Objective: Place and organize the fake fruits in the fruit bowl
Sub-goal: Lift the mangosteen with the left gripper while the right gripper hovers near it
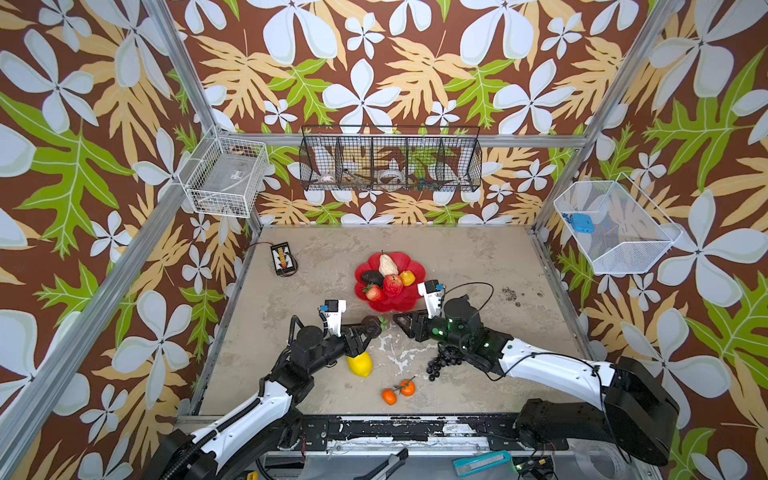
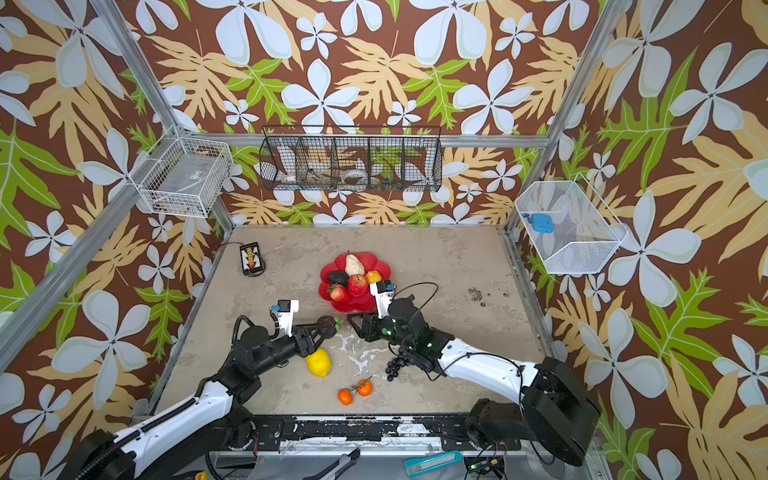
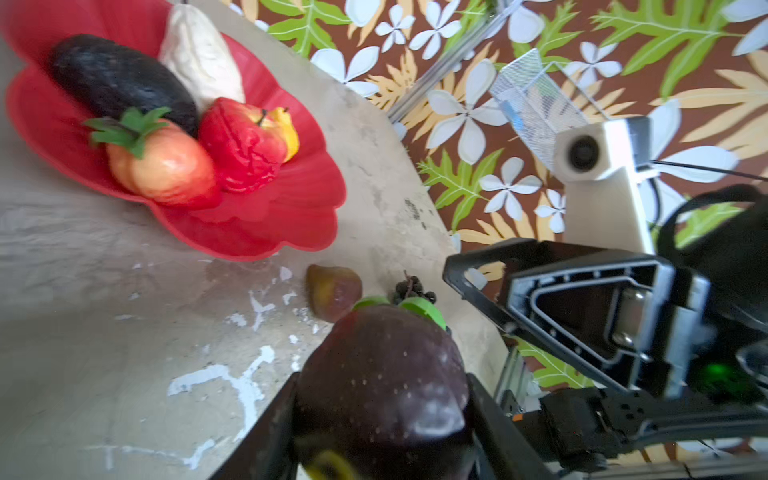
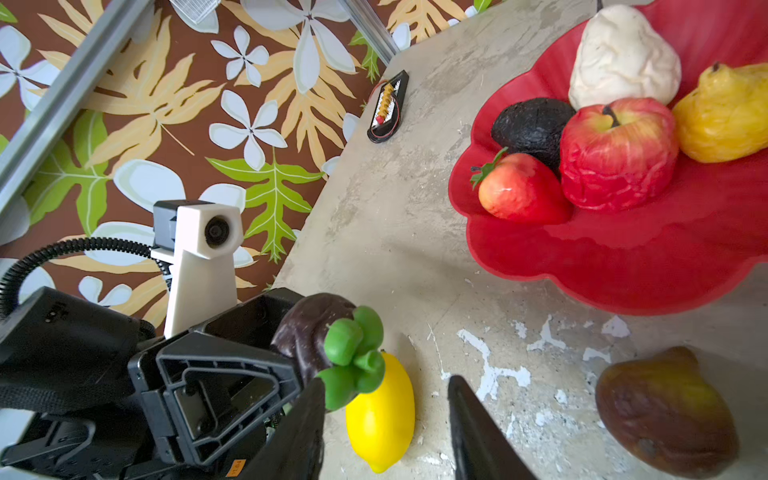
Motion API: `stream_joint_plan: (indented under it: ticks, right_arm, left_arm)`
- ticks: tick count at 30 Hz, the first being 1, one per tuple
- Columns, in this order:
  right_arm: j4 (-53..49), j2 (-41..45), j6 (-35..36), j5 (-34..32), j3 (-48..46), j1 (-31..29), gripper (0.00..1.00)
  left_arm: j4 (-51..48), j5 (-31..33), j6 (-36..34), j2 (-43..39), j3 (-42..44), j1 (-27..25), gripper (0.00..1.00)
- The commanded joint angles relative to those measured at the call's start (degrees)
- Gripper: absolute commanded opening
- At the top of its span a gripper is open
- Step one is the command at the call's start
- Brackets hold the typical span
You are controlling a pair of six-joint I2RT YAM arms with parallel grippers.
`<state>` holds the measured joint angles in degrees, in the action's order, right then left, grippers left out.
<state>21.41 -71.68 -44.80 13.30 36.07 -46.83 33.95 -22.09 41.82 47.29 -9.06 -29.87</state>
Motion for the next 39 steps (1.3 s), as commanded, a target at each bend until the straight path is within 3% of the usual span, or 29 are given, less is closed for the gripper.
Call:
stream_joint_plan:
  ticks: [1, 6, 17, 29, 39]
  right_arm:
    - [-0.66, 2.17, -0.02, 3.58, -1.06, 0.73, 0.48]
    - [0.38, 3.96, -1.46, 6.16, -2.02, 0.71, 0.45]
    - [1.29, 4.33, -1.69, 7.53, -1.72, -1.20, 0.36]
    - [-5.30, 9.32, 1.11, 2.94, -0.87, -2.35, 0.32]
    - [-7.00, 6.82, 3.06, 0.81, 1.78, -5.29, 0.28]
  left_arm:
    - [9.90, -5.08, 2.06, -1.39, 1.18, -0.74, 0.50]
    - [16.38, -7.17, 3.90, -1.04, 2.64, -1.67, 0.50]
    - [17.55, -7.44, 4.50, 0.21, 2.47, -2.04, 0.50]
    - [16.32, -5.91, 3.57, 0.51, 2.73, -2.04, 0.50]
    - [19.54, -8.18, 4.45, 1.91, 2.82, -2.12, 0.50]
